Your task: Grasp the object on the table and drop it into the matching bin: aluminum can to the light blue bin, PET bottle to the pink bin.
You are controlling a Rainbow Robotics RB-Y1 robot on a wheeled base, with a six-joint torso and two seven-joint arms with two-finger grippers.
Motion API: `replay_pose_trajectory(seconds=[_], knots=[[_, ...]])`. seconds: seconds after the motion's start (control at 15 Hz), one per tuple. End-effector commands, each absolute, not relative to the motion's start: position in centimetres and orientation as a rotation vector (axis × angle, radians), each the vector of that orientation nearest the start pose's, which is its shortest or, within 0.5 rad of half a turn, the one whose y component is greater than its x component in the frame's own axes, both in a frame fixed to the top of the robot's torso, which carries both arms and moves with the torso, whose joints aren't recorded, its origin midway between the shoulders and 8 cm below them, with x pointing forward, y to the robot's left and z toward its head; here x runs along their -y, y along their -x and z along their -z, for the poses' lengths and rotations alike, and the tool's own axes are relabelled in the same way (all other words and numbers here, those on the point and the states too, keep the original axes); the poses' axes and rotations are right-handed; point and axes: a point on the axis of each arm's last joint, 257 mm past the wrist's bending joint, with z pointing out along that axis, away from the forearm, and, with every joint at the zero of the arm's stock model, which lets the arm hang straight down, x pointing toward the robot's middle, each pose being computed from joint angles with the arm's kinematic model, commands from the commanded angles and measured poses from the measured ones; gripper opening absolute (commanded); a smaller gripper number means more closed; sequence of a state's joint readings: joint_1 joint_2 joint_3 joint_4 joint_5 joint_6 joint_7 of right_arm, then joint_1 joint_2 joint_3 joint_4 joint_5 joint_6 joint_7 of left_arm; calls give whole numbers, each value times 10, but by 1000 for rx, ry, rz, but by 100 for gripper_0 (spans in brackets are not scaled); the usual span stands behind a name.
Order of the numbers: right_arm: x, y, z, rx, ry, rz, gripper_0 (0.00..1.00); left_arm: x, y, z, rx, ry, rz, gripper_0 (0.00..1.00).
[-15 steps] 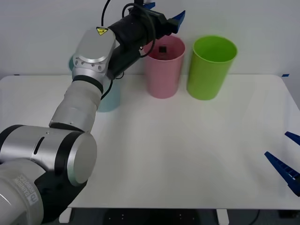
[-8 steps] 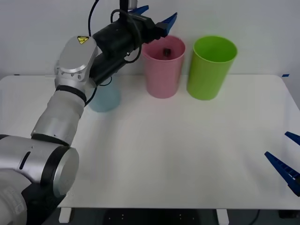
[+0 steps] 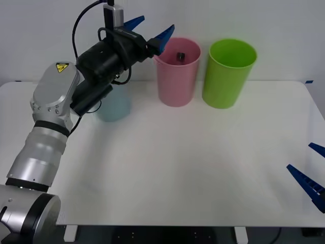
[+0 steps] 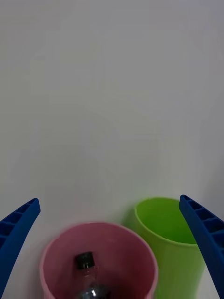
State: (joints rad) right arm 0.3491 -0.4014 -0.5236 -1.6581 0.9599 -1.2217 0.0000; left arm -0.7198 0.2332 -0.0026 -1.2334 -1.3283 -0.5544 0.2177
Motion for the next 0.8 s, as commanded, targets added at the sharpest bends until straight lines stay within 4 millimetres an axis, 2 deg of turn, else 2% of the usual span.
replay_pose_trajectory(seconds=[0.07,0.27,0.8], knots=[[330,-342,169,-1441,465,-567,100,-68,-615,-16,-1218,-486,648,100],[330,-342,169,-1441,465,-567,100,-93,-595,-6,-1216,-490,651,100],[330,-342,169,-1441,465,-567,100,-183,-531,39,-1270,-561,615,100]])
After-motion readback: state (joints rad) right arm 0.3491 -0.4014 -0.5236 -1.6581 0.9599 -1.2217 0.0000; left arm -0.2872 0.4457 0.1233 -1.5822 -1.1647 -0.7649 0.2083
